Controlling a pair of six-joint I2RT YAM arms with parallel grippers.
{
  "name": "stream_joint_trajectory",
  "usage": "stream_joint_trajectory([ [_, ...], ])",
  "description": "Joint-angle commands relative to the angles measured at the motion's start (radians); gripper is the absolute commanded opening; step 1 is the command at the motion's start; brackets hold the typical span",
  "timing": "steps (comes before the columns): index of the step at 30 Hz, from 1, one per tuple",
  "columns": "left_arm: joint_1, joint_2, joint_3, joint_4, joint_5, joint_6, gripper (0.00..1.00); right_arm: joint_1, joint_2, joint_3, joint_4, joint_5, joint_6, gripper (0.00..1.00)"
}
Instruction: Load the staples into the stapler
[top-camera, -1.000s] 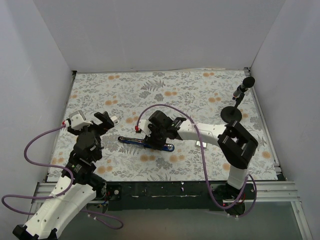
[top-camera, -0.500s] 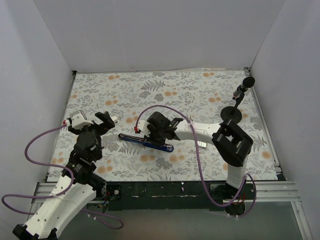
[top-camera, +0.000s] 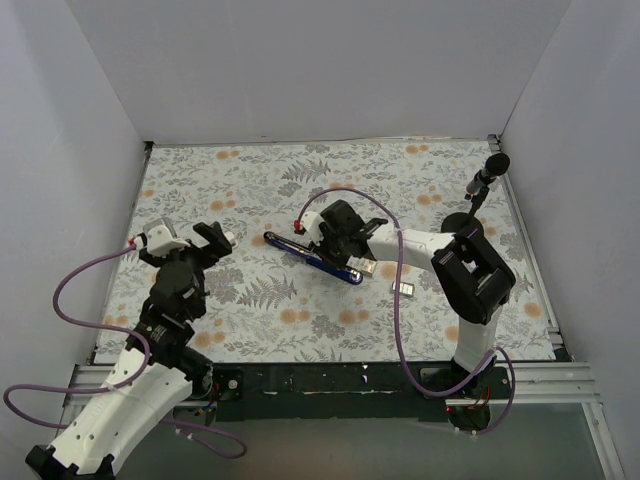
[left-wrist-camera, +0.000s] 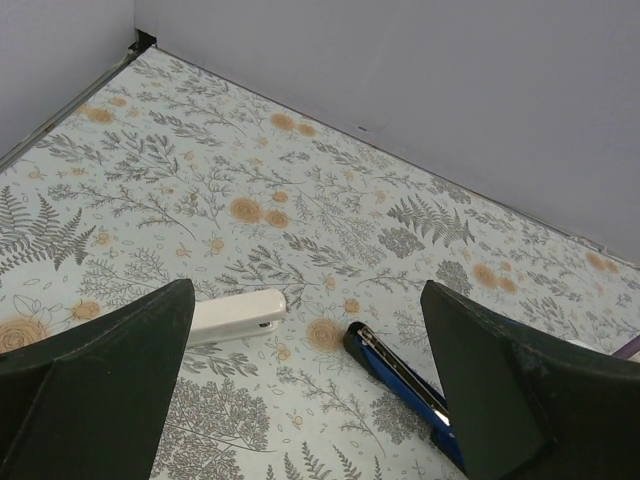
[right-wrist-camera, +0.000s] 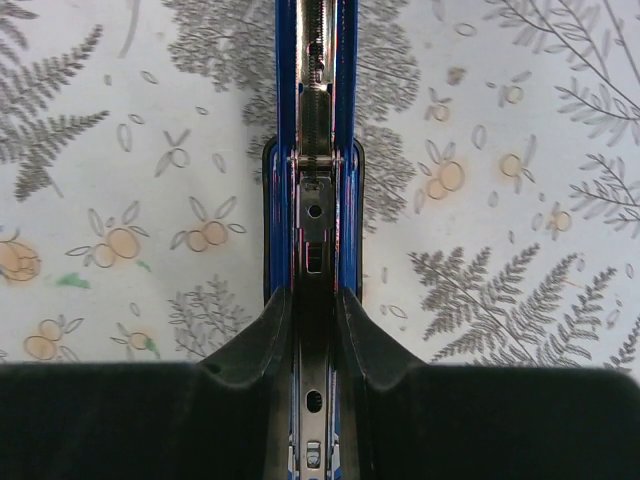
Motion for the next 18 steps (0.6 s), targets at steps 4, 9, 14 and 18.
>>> stream_joint_trajectory([
  [4, 0.005, 0.041, -0.020, 0.024, 0.023, 0.019, 0.98, -0.051, 0.003, 0.007, 0.064, 0.021, 0.010, 0.13],
  [9, 0.004, 0.119, -0.011, 0.019, 0.097, 0.041, 0.98, -0.054, -0.019, 0.021, 0.039, -0.030, 0.020, 0.40],
  [14, 0.010, 0.330, 0.075, -0.047, 0.123, 0.032, 0.98, -0.054, -0.146, -0.007, 0.048, -0.068, 0.051, 0.62],
  [18, 0.063, 0.548, 0.190, -0.165, 0.101, 0.042, 0.98, -0.054, -0.279, -0.082, 0.067, -0.056, 0.082, 0.67],
])
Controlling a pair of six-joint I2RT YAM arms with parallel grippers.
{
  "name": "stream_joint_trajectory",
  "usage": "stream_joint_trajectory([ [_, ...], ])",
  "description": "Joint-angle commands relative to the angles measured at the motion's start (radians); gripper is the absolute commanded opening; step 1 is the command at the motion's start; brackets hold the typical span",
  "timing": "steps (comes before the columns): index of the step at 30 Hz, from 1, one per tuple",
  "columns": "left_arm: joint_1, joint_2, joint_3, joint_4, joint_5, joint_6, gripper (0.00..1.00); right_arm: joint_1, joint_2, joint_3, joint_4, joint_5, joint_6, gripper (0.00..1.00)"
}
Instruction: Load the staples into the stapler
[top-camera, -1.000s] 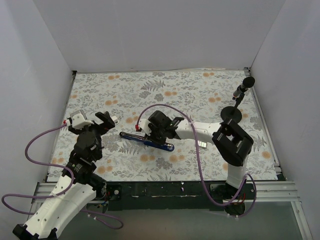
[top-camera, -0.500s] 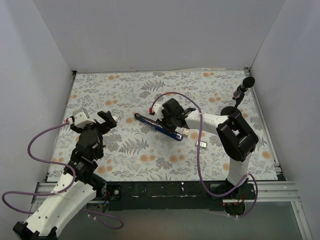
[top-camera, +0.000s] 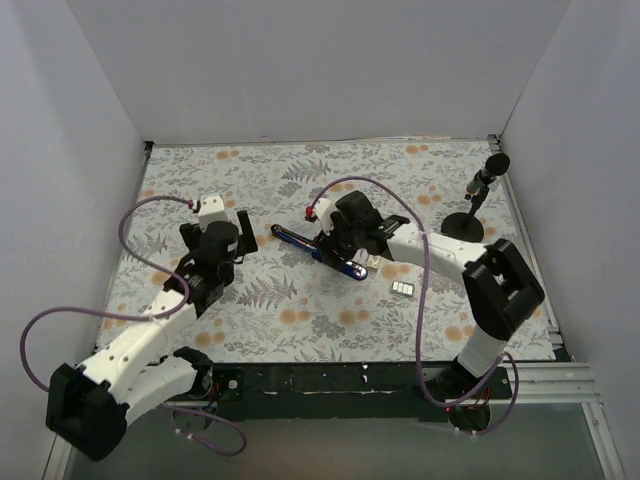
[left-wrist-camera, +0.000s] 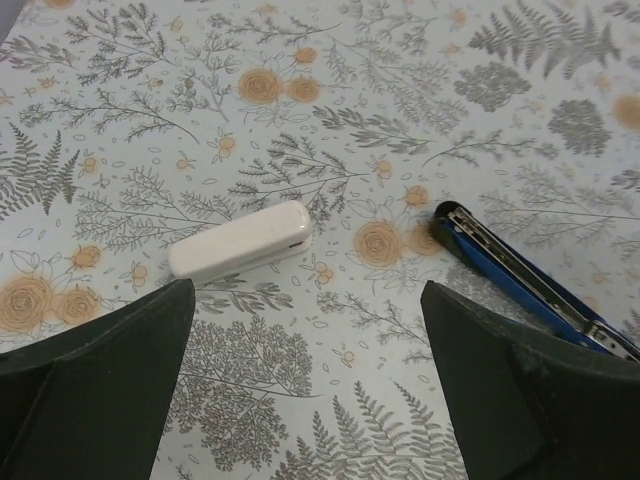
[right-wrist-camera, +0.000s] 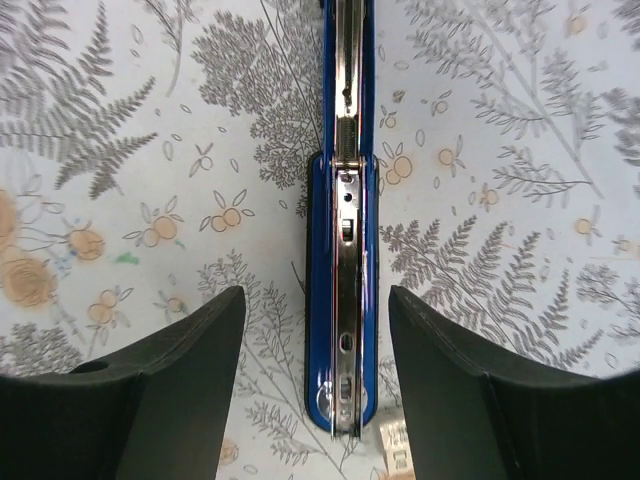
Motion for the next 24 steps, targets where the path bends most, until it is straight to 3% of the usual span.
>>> stream_joint_trajectory([
  [1, 0.072, 0.195, 0.147, -0.122, 0.010, 0.026, 0.98, 0.000, -0.191, -0.087, 0.063, -0.016, 0.045, 0.68],
  [9, 0.295, 0.511, 0.336, -0.186, 0.290, 0.285, 0.98, 0.000, -0.451, -0.348, 0.136, -0.031, 0.119, 0.68],
  [16, 0.339, 0.700, 0.445, -0.239, 0.456, 0.436, 0.98, 0.000, -0.624, -0.483, 0.179, -0.068, 0.156, 0.67],
  [21, 0.344, 0.806, 0.508, -0.329, 0.484, 0.473, 0.98, 0.000, -0.656, -0.511, 0.175, -0.069, 0.165, 0.67],
  [24, 0.345, 0.838, 0.523, -0.337, 0.510, 0.480, 0.91, 0.000, -0.652, -0.512, 0.173, -0.072, 0.168, 0.66],
])
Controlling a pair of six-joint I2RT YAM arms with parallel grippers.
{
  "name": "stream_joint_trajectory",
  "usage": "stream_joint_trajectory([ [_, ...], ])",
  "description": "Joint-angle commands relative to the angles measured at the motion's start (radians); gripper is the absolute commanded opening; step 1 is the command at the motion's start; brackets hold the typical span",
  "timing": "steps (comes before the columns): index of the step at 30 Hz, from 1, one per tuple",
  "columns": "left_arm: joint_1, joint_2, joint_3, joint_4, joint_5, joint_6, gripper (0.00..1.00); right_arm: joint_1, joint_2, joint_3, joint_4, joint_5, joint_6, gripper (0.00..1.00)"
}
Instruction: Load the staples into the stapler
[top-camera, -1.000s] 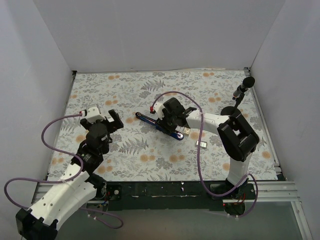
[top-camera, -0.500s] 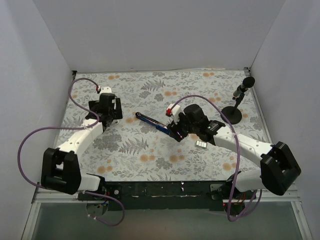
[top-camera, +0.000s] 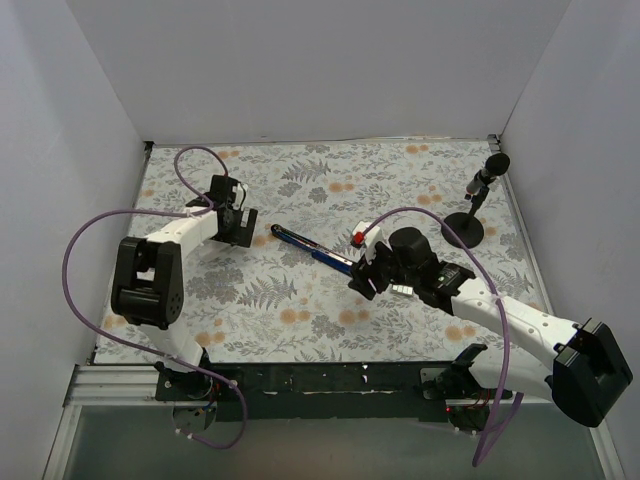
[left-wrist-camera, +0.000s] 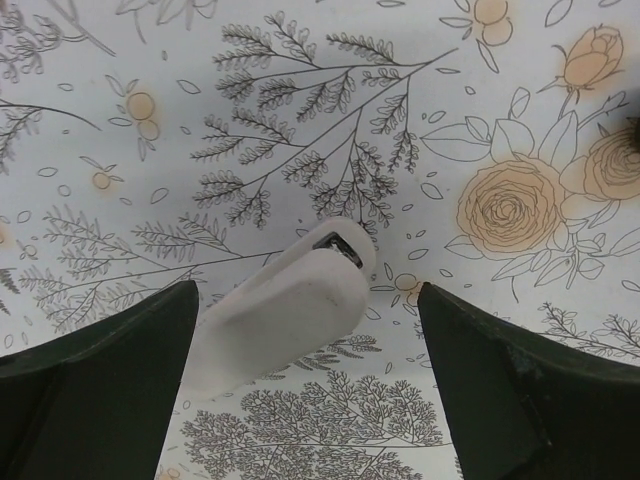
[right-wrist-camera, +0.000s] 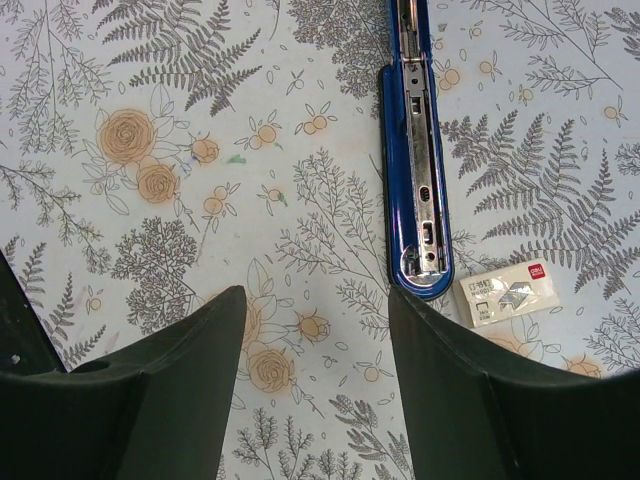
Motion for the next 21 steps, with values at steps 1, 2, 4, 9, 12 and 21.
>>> stream_joint_trajectory([
  [1, 0.007, 0.023, 0.047, -0.059, 0.064, 0.051, 0.86, 0.000, -0.006, -0.012, 0.045, -0.018, 0.023, 0.66],
  [2, 0.007, 0.041, 0.052, -0.064, 0.055, 0.053, 0.84, 0.000, -0.008, -0.012, 0.047, -0.013, 0.024, 0.66],
  [4, 0.007, 0.060, 0.064, -0.081, 0.049, 0.053, 0.76, 0.000, -0.008, -0.018, 0.048, -0.012, 0.027, 0.66],
  [9, -0.006, 0.055, 0.090, -0.130, 0.114, 0.047, 0.54, 0.000, -0.009, -0.024, 0.056, -0.009, 0.033, 0.66],
  [12, -0.042, 0.038, 0.087, -0.146, 0.127, 0.042, 0.41, 0.000, -0.002, -0.024, 0.056, -0.004, 0.035, 0.65],
  [21, -0.141, -0.003, 0.053, -0.173, 0.159, 0.011, 0.01, 0.000, -0.018, -0.035, 0.067, 0.004, 0.073, 0.65],
])
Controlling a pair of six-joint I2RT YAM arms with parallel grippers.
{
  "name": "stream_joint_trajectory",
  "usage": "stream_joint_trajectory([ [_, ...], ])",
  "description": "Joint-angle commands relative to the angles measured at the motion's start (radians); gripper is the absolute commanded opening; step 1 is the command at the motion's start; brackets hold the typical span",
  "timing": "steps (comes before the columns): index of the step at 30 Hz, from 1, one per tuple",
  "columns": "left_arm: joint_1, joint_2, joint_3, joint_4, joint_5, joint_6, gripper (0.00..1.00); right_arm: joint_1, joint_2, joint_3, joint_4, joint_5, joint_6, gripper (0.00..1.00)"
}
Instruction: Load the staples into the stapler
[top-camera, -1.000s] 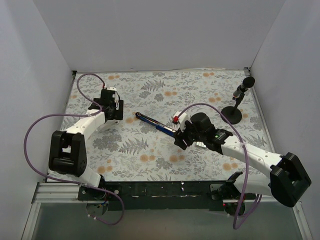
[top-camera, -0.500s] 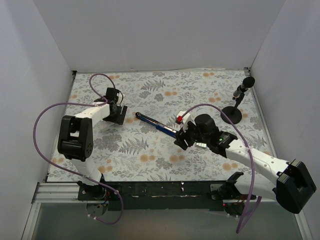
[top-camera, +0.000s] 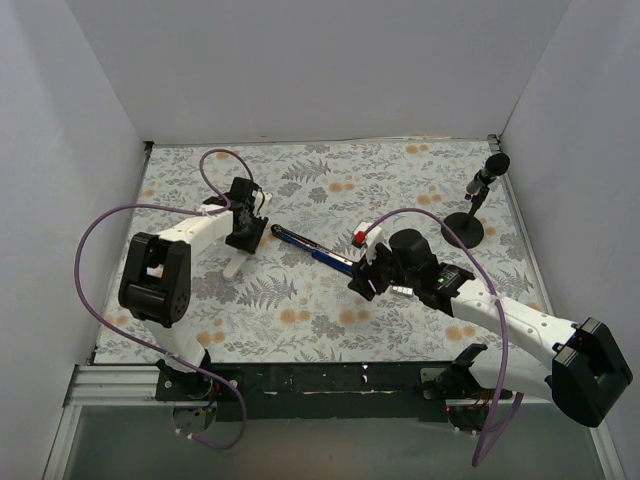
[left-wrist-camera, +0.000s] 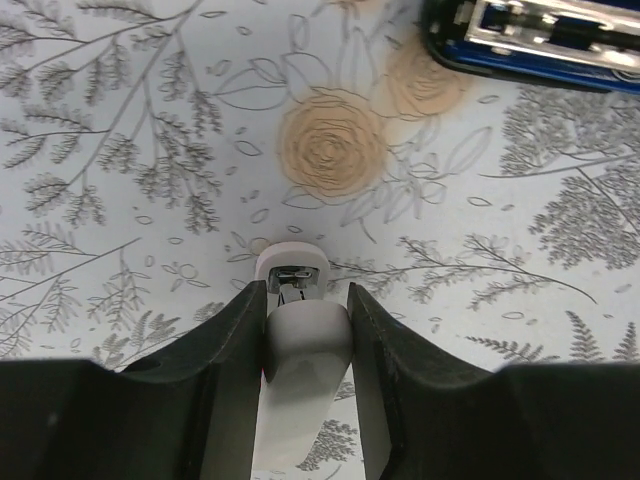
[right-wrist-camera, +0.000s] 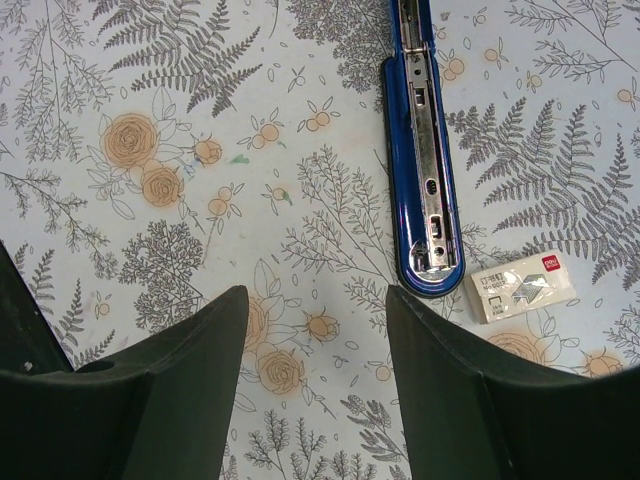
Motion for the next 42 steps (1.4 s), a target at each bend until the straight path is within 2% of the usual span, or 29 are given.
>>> stream_joint_trajectory([
  [1, -0.076, -0.060, -0.002, -0.048, 0.053, -0.028, 0.01, -0.002, -0.023, -0.016, 0.045, -0.002, 0.033, 0.64],
  [3, -0.134, -0.072, 0.006, -0.059, 0.111, -0.046, 0.00, 0.000, -0.028, -0.021, 0.040, 0.018, 0.059, 0.64],
  [7, -0.355, -0.096, -0.008, -0.019, 0.193, -0.101, 0.00, 0.000, -0.067, -0.050, 0.037, 0.078, 0.126, 0.63],
  [9, -0.424, -0.095, -0.017, 0.027, 0.219, -0.142, 0.00, 0.000, -0.090, -0.068, 0.037, 0.110, 0.154, 0.64],
  [13, -0.605, -0.046, -0.008, 0.043, 0.147, -0.163, 0.03, -0.002, -0.190, -0.122, 0.031, 0.167, 0.201, 0.65],
  [16, -0.674, 0.002, 0.000, 0.036, 0.089, -0.170, 0.05, -0.002, -0.268, -0.162, 0.011, 0.234, 0.232, 0.66],
  [20, -0.714, 0.042, 0.006, 0.032, 0.050, -0.172, 0.13, 0.000, -0.351, -0.195, -0.024, 0.303, 0.270, 0.66],
  [21, -0.716, 0.042, 0.007, 0.035, 0.049, -0.173, 0.29, 0.000, -0.364, -0.205, -0.036, 0.312, 0.274, 0.66],
  [24, -0.730, -0.007, -0.006, 0.073, 0.031, -0.164, 0.52, 0.000, -0.410, -0.212, -0.053, 0.339, 0.283, 0.67],
  [25, -0.731, -0.024, -0.005, 0.081, 0.030, -0.163, 0.55, 0.000, -0.417, -0.214, -0.058, 0.351, 0.284, 0.67],
  [30, -0.731, -0.084, 0.035, 0.089, 0.005, -0.186, 0.57, 0.000, -0.462, -0.215, -0.072, 0.372, 0.294, 0.67],
  [35, -0.731, -0.078, 0.072, 0.027, -0.026, -0.201, 0.56, 0.000, -0.485, -0.215, -0.090, 0.391, 0.294, 0.67],
  [42, -0.743, -0.050, 0.083, -0.049, -0.075, -0.146, 0.58, 0.000, -0.499, -0.226, -0.087, 0.391, 0.294, 0.67],
])
